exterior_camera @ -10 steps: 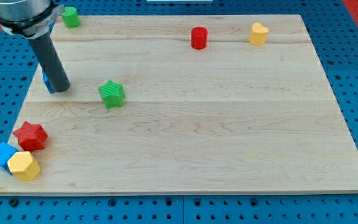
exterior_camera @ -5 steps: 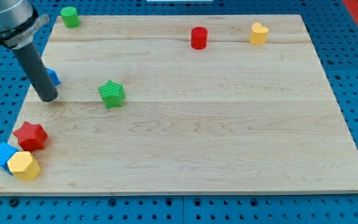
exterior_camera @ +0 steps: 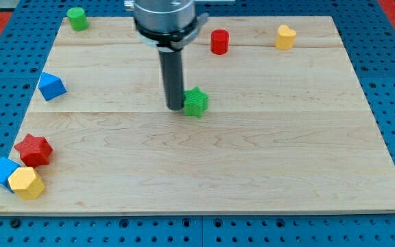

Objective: Slide green star to the center right

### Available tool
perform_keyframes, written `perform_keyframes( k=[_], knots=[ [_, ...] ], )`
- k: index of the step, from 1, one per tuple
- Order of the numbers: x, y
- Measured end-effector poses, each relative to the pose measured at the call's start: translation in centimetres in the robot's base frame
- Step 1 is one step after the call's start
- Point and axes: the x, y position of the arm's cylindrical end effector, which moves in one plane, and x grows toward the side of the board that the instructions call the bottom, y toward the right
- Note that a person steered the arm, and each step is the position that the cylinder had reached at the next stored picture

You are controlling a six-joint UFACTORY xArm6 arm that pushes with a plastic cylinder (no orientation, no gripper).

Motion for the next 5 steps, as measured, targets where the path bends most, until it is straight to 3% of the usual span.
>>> perform_keyframes(
  k=[5],
  knots=[
    [0.0, 19.4]
  ],
)
